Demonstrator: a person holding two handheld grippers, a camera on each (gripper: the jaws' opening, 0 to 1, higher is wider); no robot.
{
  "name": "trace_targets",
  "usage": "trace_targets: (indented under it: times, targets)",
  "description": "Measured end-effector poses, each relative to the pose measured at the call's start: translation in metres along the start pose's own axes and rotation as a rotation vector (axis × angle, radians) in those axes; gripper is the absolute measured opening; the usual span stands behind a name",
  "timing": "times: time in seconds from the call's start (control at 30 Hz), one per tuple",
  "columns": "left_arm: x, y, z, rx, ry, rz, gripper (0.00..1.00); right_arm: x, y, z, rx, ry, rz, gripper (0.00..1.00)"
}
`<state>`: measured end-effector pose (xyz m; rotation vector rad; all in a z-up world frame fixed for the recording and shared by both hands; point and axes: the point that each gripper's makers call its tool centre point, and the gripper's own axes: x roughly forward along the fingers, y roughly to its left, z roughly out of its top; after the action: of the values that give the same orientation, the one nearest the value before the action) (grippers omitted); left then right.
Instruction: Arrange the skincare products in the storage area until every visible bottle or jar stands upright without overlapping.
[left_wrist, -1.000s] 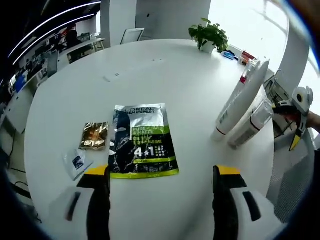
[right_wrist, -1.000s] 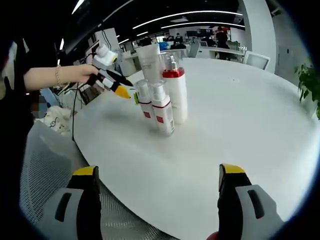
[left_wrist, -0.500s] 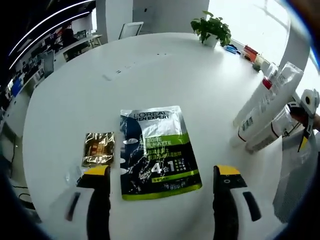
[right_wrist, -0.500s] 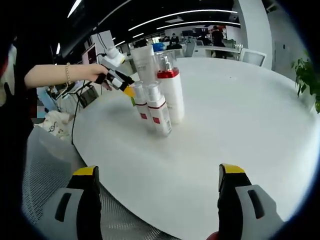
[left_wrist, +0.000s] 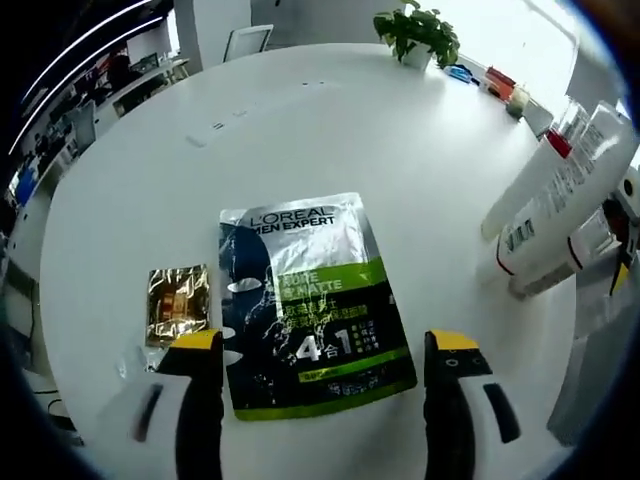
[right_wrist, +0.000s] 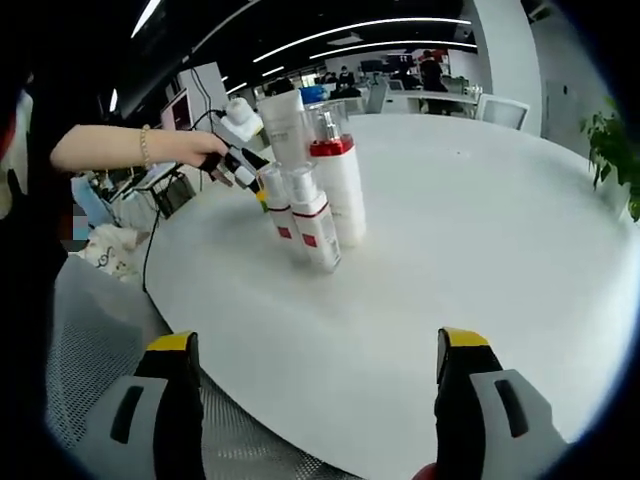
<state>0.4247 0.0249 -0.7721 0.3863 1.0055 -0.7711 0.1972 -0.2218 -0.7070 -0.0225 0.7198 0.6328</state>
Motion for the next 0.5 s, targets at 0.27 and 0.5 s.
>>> trace_targets:
  times: [0.27, 0.5]
  targets:
    - [0.0012, 0.0072, -0.0008, 0.040, 0.008, 0.033, 0.72, 0.0000, -0.0006, 0.0001, 0.010, -0.001, -0.001, 0.97]
    - [-0.0008, -0.0001, 0.0019, 0.061, -0.016, 0.032, 0.65, -0.0001, -0.0011, 0.0001, 0.010, -0.001, -0.004, 0.97]
